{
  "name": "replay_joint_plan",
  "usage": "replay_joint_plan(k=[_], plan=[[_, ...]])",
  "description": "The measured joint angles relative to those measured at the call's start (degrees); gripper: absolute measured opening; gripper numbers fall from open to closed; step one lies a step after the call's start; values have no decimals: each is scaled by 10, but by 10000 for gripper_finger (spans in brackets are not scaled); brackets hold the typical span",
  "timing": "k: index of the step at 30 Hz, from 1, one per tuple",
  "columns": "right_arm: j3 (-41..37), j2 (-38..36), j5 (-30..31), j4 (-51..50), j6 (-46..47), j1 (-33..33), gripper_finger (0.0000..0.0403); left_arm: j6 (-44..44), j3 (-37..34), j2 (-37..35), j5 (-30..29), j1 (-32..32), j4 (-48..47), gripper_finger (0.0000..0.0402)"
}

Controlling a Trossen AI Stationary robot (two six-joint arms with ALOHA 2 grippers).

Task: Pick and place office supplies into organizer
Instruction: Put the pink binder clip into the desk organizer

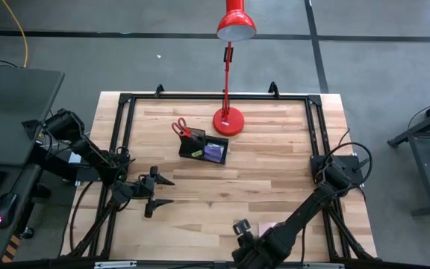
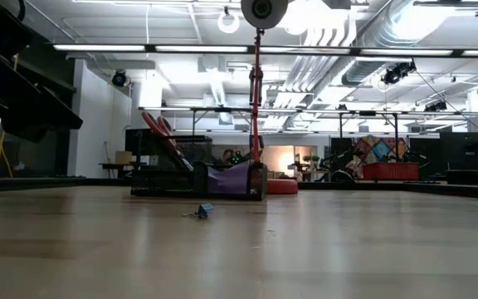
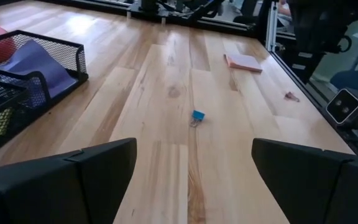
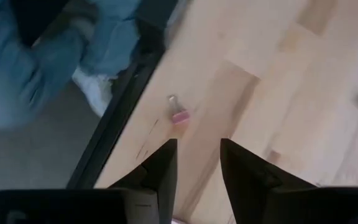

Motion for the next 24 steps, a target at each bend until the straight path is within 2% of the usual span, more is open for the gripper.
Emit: replay_joint_plan(k=[9, 14, 20, 24], plan=[[0, 6, -8, 12, -171, 3, 112, -10, 0, 0, -17, 0, -4, 312], [0, 7, -21, 49, -196, -14, 112, -11, 0, 0, -32, 0, -6, 312], [-6, 7, -42, 24, -229, -31, 112, -32, 0, 0, -55, 0, 6, 312], [-45, 7, -53, 79, -222, -37, 112, -15, 0, 0, -62, 0, 9, 312]])
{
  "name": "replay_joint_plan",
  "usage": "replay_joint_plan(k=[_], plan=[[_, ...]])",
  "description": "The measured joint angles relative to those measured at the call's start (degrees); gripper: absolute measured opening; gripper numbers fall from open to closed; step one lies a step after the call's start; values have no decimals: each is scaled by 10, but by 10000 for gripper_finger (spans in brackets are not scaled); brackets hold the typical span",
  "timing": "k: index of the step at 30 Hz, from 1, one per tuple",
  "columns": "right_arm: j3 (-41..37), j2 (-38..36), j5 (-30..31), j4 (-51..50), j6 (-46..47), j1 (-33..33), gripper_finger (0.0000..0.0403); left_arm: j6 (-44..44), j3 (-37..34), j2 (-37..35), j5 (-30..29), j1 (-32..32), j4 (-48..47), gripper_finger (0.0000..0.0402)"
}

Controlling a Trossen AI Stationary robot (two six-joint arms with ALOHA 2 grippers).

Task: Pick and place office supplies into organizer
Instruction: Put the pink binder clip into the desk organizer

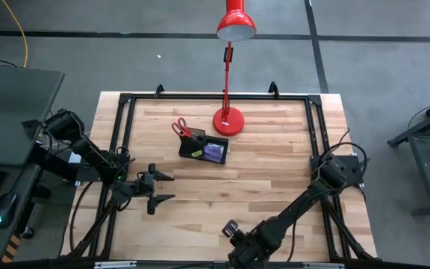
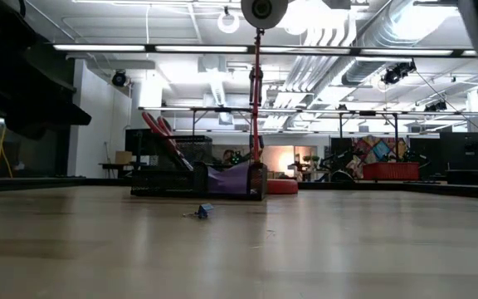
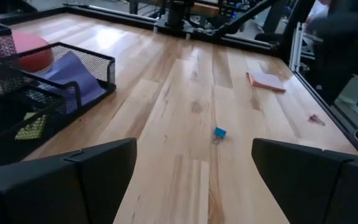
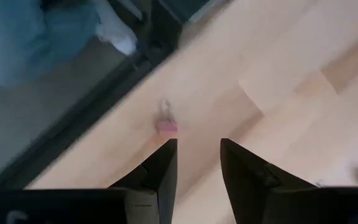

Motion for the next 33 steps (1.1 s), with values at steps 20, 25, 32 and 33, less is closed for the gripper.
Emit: replay_joint_plan(k=[20, 25, 32, 33], plan=[[-103, 0, -62, 120, -14, -2, 112, -42, 0, 0, 39, 0, -16, 312], [-123, 1, -56, 119, -28, 0, 112, -49, 0, 0, 34, 0, -16, 312], [-123, 0, -48, 134, -45, -6, 112, -49, 0, 0, 24, 0, -17, 312], [-123, 0, -50, 138, -45, -7, 112, -49, 0, 0, 24, 0, -17, 312]])
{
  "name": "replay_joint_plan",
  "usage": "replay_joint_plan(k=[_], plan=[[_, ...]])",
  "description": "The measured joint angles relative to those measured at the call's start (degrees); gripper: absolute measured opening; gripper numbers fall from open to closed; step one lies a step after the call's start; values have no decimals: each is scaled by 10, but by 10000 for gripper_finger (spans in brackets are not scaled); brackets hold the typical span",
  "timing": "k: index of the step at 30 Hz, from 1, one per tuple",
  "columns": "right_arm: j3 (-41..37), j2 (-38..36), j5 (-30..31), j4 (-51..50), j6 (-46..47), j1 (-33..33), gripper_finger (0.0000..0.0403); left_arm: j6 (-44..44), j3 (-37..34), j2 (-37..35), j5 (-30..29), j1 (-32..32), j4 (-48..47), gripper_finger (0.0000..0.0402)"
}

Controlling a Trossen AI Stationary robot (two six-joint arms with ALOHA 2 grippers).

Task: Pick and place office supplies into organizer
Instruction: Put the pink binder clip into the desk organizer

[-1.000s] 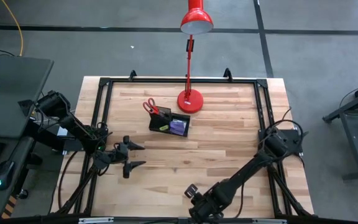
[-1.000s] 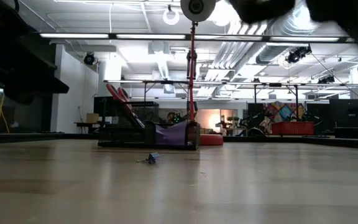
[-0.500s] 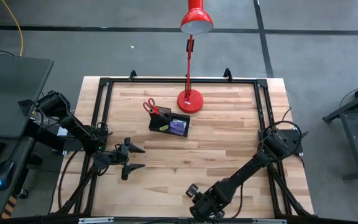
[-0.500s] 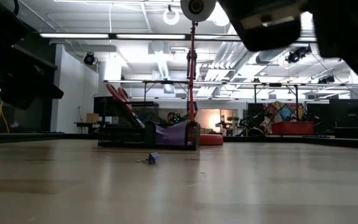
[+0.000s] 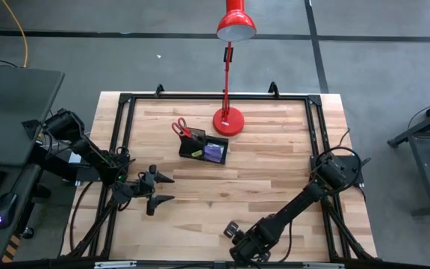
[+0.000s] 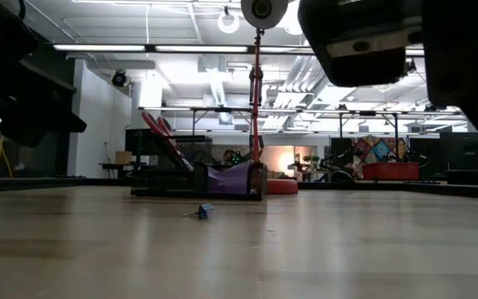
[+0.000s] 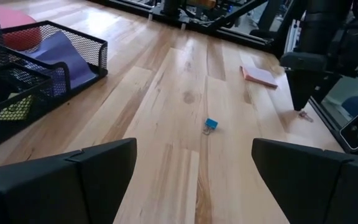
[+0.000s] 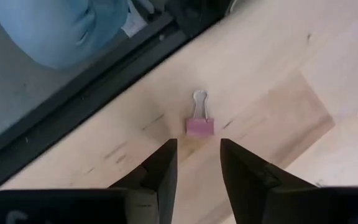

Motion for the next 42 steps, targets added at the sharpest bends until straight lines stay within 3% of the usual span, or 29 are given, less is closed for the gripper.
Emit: replay_joint_plan(k=[8, 42], plan=[[0, 0, -8, 46, -4, -1, 112, 0, 0, 0, 0, 0, 0, 312], [-10, 0, 1, 26, -1, -6, 112, -5, 0, 0, 0, 0, 0, 312]])
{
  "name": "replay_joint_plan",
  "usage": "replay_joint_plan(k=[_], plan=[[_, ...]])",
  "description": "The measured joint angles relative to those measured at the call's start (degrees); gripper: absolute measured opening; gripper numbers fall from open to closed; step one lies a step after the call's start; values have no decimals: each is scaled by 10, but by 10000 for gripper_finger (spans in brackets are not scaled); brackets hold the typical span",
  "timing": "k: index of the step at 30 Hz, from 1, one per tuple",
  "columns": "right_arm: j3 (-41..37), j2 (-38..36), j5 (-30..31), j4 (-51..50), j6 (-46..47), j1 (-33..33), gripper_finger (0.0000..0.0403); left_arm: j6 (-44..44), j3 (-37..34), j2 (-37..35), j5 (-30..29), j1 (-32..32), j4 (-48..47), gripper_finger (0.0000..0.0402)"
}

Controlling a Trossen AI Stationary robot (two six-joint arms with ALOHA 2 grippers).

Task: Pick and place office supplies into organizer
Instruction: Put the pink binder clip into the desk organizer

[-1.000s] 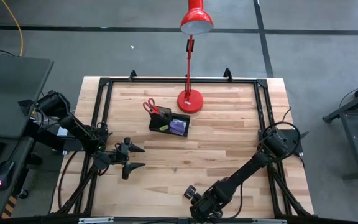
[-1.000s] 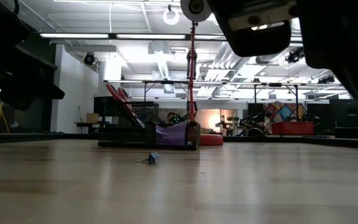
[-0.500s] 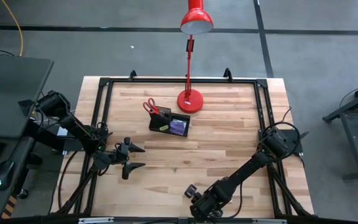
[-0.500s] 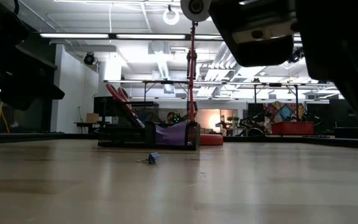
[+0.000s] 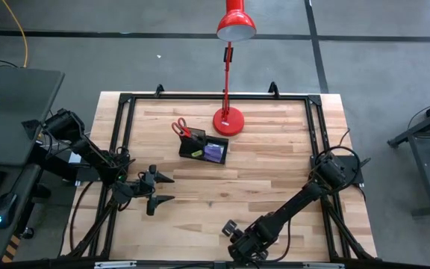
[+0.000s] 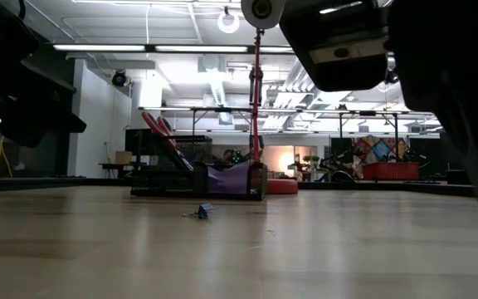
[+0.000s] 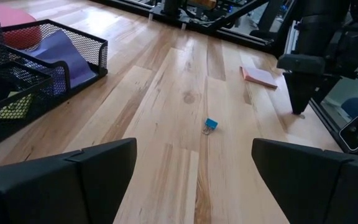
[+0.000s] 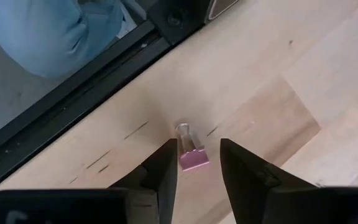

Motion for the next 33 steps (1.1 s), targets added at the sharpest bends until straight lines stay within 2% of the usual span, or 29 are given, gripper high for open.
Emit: replay_joint_plan(k=[16, 27, 33], plan=[[2, 22, -24, -2, -10, -4, 110, 0, 0, 0, 0, 0, 0, 312], [1, 23, -28, -5, -12, -3, 34, 0, 0, 0, 0, 0, 0, 312], [2, 19, -11, -5, -12, -3, 39, 0, 0, 0, 0, 0, 0, 312]])
